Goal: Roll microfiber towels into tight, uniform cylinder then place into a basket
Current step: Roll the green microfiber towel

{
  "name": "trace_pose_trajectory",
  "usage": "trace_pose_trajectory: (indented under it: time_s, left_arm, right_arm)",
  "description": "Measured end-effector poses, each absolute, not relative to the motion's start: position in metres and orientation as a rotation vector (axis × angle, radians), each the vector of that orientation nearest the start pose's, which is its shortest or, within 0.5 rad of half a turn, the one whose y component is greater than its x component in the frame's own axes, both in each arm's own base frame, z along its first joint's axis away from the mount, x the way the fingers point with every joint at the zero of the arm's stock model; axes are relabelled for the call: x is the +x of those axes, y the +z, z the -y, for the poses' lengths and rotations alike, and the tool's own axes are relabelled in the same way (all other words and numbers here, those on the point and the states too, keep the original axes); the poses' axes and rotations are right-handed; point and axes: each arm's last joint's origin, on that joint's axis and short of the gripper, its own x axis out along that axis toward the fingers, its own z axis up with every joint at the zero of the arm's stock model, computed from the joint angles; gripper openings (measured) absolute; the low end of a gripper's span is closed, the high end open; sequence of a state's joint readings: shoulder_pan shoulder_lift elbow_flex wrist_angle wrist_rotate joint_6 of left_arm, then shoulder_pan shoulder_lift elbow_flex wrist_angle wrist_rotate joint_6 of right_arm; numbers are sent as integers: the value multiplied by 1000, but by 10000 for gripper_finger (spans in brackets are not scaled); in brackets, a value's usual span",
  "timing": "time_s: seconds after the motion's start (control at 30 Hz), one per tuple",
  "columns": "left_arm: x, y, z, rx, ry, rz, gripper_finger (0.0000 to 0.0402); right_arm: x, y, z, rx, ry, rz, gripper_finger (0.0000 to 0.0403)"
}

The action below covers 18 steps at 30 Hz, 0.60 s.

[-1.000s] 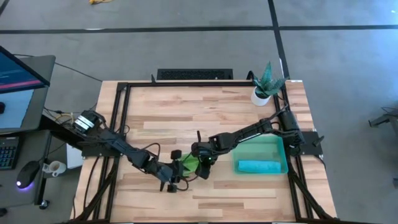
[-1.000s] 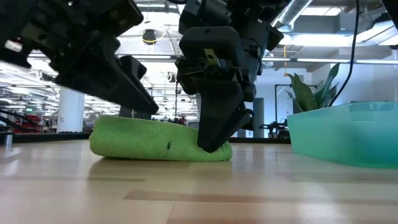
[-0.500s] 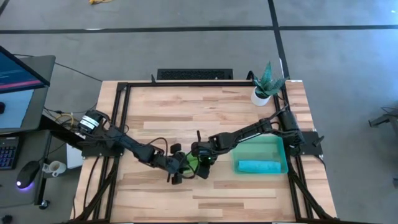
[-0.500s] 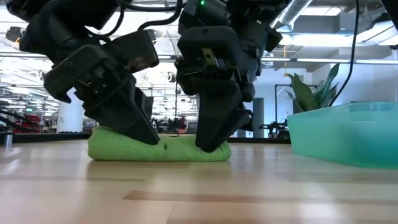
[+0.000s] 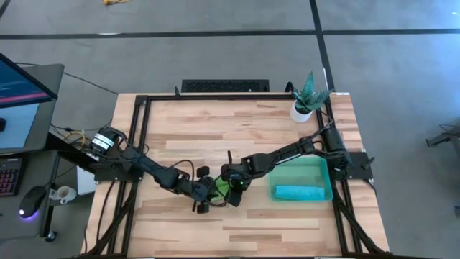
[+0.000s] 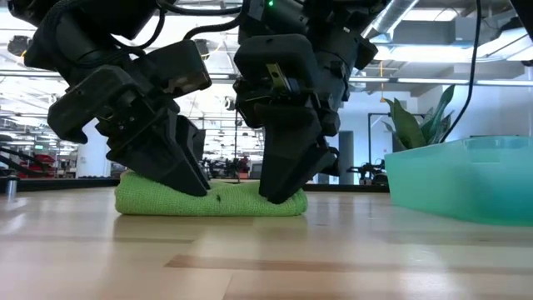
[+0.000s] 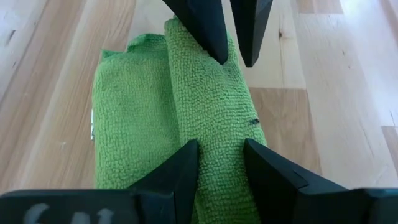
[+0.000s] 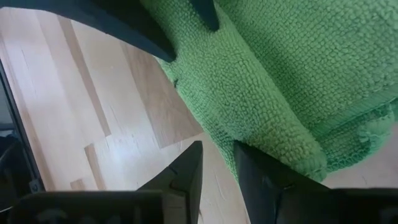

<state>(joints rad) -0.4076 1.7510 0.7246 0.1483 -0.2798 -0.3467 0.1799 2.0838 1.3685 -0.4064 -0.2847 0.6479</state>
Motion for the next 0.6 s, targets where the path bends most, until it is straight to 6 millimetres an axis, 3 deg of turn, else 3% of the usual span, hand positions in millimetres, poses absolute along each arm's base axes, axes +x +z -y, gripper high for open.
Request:
trace_pose_trajectory:
  time_s: [0.2,0.4,0.6]
  left_arm:
    - [282,110,114,-16,26,-860,125]
    - [282,109,113,-27,33,-869,125]
    - [281,109,113,-29,31,-873,125]
  right_arm:
    - [403,146,-81,537,67,-1198,120]
    - [392,173,-86,350,103,-1153,120]
    - [375,186,-122,46,103,-1116,120]
